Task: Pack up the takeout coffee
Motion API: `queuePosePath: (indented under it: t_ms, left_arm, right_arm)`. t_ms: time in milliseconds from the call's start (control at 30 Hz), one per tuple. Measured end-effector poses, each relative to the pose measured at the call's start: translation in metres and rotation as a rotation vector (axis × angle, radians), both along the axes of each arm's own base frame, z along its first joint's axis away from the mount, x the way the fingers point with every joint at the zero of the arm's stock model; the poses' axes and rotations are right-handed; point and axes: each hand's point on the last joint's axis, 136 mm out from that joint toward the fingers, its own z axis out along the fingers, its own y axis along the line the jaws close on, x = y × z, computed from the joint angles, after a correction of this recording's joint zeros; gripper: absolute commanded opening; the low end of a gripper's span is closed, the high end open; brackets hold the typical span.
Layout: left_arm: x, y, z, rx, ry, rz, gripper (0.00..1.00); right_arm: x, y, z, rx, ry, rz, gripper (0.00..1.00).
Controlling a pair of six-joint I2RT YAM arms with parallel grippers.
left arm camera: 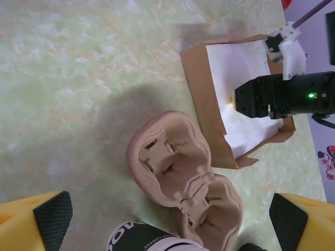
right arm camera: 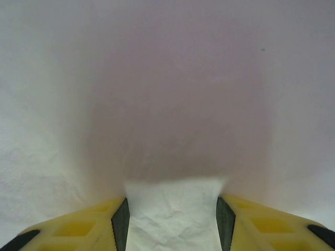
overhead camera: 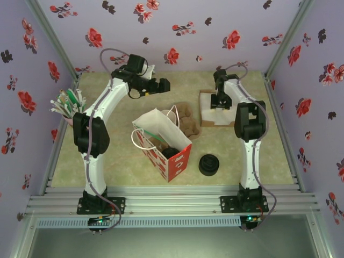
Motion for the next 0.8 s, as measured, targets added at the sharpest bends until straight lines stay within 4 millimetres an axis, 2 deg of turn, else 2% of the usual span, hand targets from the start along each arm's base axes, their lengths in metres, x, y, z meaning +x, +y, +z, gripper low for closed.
queuePosePath:
  t_ms: [33,167,300,600,800]
  left_arm:
    - [0.0006,-0.0002,0.0009,-0.001,-0.002,0.000,0.99]
    - [0.0025,-0.0010,0.0025,-0.003,-0.008,0.000,0.99]
    - [0.0033,-0.0024,0.0039,-0.003,-0.012,-0.004,0.99]
    - [0.0021,-0.0073,0.0039,-0.002,-0.009,-0.013,0.99]
    - [0.0002,-0.0082,0.0019,0.002,0.000,-0.017,0.99]
  right_arm:
    - [0.0000,0.0003,-0.0056,0.006,0.010,-0.001,0.49]
    - [0.0008,0.0009,-0.0064,0.018,0.019,-0.003,0.46]
    - [0.0003,0.0019,-0.0053,0.025,0.023,-0.004,0.40]
    - [0.0004,0.0020,-0.0035,0.025,0.022,-0.004,0.37]
    - [-0.0003,0.0019,-0.0004,0.026,0.020,-0.004,0.31]
